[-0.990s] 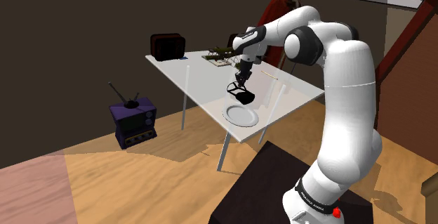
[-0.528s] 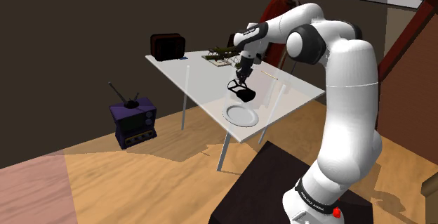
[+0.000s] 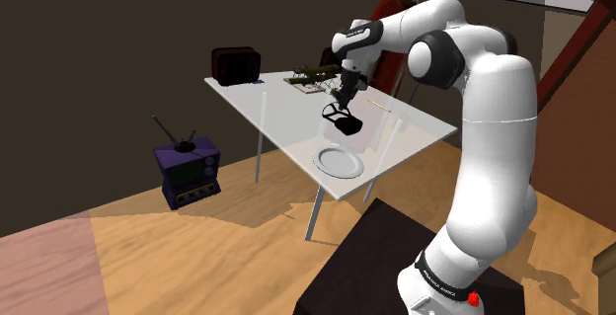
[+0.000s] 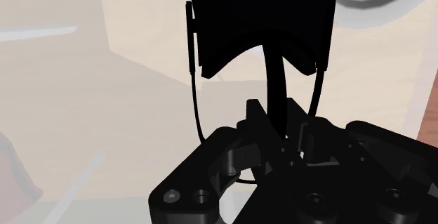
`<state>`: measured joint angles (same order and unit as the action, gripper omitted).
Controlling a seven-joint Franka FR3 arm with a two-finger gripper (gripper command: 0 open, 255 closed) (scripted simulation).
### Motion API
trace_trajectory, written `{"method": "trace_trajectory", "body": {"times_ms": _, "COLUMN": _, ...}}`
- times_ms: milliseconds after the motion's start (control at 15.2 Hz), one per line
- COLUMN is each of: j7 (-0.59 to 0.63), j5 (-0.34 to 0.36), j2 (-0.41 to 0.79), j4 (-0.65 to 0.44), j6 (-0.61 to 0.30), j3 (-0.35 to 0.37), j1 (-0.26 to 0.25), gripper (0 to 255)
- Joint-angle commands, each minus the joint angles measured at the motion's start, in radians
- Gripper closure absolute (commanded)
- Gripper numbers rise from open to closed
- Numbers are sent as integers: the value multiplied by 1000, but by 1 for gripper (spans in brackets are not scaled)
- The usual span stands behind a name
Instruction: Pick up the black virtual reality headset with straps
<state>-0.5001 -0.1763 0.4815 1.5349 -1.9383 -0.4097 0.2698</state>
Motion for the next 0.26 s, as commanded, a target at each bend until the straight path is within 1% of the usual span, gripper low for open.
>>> {"method": "trace_trajectory", "body": {"times_ms": 0, "j7": 2, "j5": 3, "j2": -5, "j4": -19, "j6": 24, "j3": -1, "j1": 0, "gripper": 255}}
{"method": "trace_trajectory", "body": {"times_ms": 198, "j7": 4, "j5": 5, "j2": -9, "j4": -29, "j6": 37, "j3": -3, "j1": 0, "gripper": 255}}
